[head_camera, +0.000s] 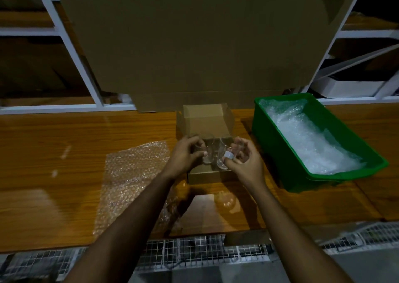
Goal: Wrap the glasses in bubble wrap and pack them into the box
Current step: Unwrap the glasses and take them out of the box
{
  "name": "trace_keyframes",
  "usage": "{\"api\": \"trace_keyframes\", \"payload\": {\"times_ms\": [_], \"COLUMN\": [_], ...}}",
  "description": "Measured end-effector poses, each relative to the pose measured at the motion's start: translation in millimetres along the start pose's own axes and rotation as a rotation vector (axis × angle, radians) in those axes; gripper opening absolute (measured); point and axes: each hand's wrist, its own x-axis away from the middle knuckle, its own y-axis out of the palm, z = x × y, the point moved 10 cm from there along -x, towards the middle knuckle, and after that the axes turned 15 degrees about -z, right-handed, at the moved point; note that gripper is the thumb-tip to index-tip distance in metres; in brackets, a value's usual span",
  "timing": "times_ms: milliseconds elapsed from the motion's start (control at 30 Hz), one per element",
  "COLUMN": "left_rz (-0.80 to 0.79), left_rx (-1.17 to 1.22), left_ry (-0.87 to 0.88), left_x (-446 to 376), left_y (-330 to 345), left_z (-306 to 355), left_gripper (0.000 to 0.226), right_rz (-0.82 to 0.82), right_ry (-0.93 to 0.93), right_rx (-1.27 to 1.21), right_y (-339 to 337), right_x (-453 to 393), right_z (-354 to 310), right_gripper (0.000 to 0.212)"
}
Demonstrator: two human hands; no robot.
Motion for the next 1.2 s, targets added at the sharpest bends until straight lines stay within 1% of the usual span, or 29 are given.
{"api": "trace_keyframes", "payload": {"times_ms": [133,233,367,433,500,667,733,867,1033,1200], "left_rz": [0.074,0.118,0.147,0.157,0.163,0.185,0.208,0.260,0.293,0.321], "left_rx": [0.191,0.248,0.275,0.280,0.284,0.296,0.266,0.237,0.188,0.251], "left_ry": [0.023,0.047,0.083,0.108,0.097,-0.038,-0.077,-0.115,-0.075,-0.079], "left_x": [23,47,86,100,109,120,121,120,113,104], "left_y": [-13,-15,-1,7,17,41,45,48,47,46], "left_z": [10,15,19,22,18,-3,-7,-14,-14,-21], "left_gripper": [0.015,0.016,0.020,0.028,0.040,0.070,0.077,0.078,0.079,0.077], "right_rz": [0.049,0.044,-0.018,-0.054,-0.084,-0.085,-0.078,-0.048,-0.027,-0.022], "right_ry": [-0.060,-0.087,-0.073,-0.063,-0.039,-0.055,-0.053,-0.060,-0.067,-0.065], "right_rx": [-0.006,0.088,0.197,0.264,0.295,0.343,0.334,0.313,0.323,0.358], "right_y": [-11,-19,-24,-21,-16,-8,-7,-7,-8,-12], "right_x": [23,43,62,68,71,74,74,73,66,57], "right_z": [-5,-2,11,17,23,30,33,34,33,35], "right_gripper": [0.063,0.063,0.067,0.070,0.073,0.072,0.072,0.069,0.071,0.077]}}
